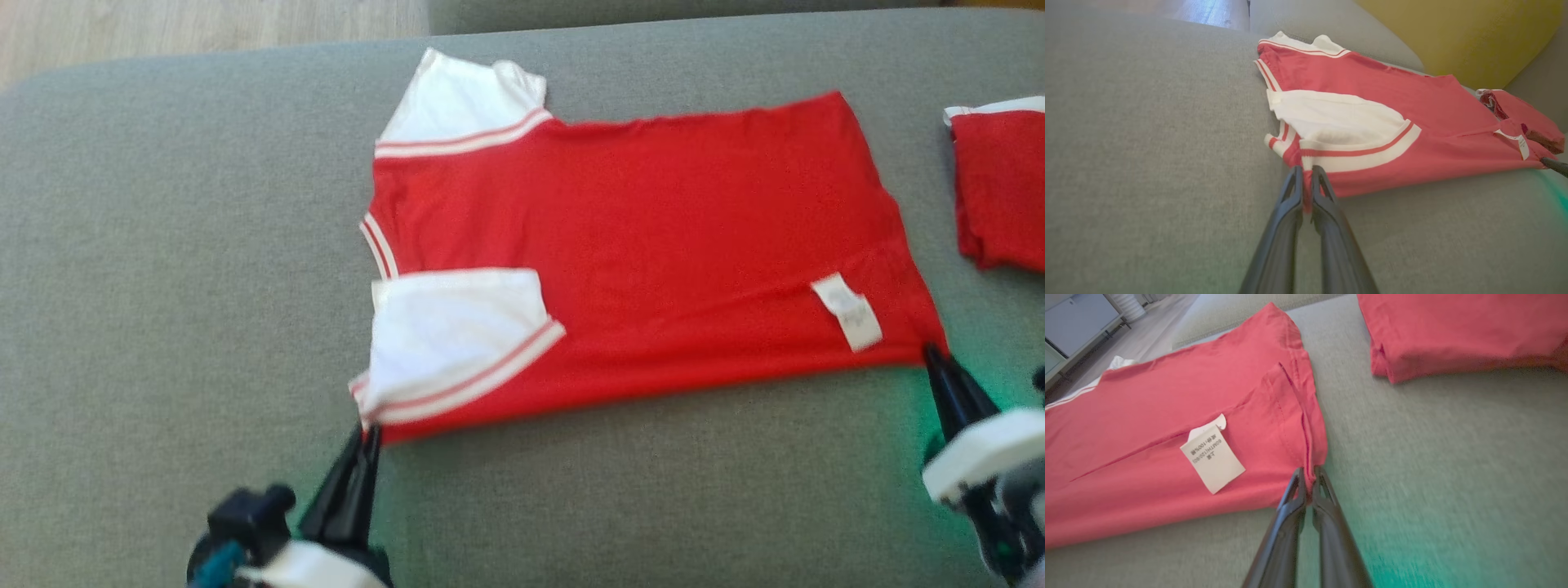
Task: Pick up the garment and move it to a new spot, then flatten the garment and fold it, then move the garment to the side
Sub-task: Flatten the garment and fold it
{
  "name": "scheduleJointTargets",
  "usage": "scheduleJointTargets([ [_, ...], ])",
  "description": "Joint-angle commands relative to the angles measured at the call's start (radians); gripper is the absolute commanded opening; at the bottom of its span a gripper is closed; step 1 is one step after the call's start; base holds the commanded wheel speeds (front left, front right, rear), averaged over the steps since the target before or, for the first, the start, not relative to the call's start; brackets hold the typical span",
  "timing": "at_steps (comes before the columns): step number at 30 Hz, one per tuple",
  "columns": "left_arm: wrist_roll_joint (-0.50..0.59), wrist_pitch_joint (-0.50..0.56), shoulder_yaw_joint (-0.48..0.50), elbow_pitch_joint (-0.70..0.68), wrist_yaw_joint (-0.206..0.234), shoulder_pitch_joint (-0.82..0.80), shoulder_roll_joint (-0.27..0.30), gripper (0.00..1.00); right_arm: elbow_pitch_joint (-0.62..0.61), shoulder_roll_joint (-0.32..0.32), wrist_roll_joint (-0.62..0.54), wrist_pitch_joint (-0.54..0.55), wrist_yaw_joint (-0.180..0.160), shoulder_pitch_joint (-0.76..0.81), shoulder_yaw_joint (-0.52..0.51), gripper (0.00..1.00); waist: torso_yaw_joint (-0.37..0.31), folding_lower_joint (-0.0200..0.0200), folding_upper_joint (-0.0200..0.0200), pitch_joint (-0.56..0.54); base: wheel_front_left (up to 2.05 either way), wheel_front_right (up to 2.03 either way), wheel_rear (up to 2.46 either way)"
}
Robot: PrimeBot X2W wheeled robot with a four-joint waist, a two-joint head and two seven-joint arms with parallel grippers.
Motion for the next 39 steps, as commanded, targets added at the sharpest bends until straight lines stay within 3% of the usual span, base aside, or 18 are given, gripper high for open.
scheduleJointTargets([
  [1,-0.002,0.001,0.025,-0.047,0.016,0.008,0.033,0.00,-0.043,-0.047,0.010,0.000,-0.001,0.037,-0.005,0.00,0.001,0.0001,-0.0001,-0.003,0.00,0.00,0.00],
  [12,-0.007,0.054,-0.008,-0.130,0.050,0.090,0.057,0.00,-0.209,-0.045,0.005,0.075,-0.001,0.196,-0.087,0.00,-0.004,0.0001,-0.0001,-0.010,0.00,0.00,0.00],
  [13,-0.004,0.060,-0.012,-0.128,0.049,0.084,0.059,0.00,-0.219,-0.041,0.004,0.085,-0.001,0.202,-0.093,0.32,-0.004,0.0001,-0.0001,-0.010,0.00,0.00,0.00],
  [14,-0.002,0.066,-0.015,-0.127,0.048,0.077,0.059,0.00,-0.229,-0.039,0.001,0.092,-0.001,0.207,-0.099,0.80,-0.005,0.0001,-0.0001,-0.009,0.00,0.00,0.00],
  [15,-0.002,0.074,-0.018,-0.126,0.047,0.070,0.059,0.14,-0.238,-0.034,-0.002,0.094,-0.001,0.210,-0.111,1.00,-0.005,0.0001,-0.0001,-0.007,0.00,0.00,0.00],
  [16,-0.002,0.083,-0.020,-0.126,0.047,0.063,0.059,0.36,-0.246,-0.030,-0.005,0.096,-0.001,0.212,-0.123,1.00,-0.005,0.0001,-0.0001,-0.005,0.00,0.00,0.00],
  [17,0.001,0.091,-0.021,-0.127,0.049,0.054,0.060,0.86,-0.257,-0.027,-0.010,0.101,-0.001,0.214,-0.131,1.00,-0.006,0.0001,-0.0001,-0.003,0.00,0.00,0.00],
  [18,0.000,0.098,-0.020,-0.132,0.052,0.046,0.059,1.00,-0.270,-0.026,-0.015,0.104,-0.001,0.215,-0.140,1.00,-0.008,0.0001,-0.0001,0.000,0.00,0.00,0.00],
  [24,0.026,0.161,0.001,-0.212,0.059,-0.058,0.099,1.00,-0.351,-0.024,-0.052,0.117,-0.001,0.206,-0.200,1.00,-0.016,0.0001,-0.0001,0.041,0.00,0.00,0.00],
  [29,0.061,0.236,0.040,-0.259,0.036,-0.239,0.155,1.00,-0.409,-0.015,-0.078,0.135,-0.001,0.178,-0.222,1.00,-0.025,0.0001,-0.0001,0.098,0.00,0.00,0.00],
  [34,0.063,0.399,0.061,-0.201,-0.066,-0.559,0.202,1.00,-0.474,-0.003,-0.108,0.168,-0.001,0.118,-0.214,1.00,-0.056,0.0001,-0.0001,0.183,0.00,0.00,0.00],
  [39,0.018,0.587,0.047,-0.030,-0.165,-0.834,0.196,1.00,-0.516,0.010,-0.123,0.181,-0.001,0.066,-0.193,1.00,-0.105,0.0001,-0.0001,0.243,0.00,0.00,0.00],
])
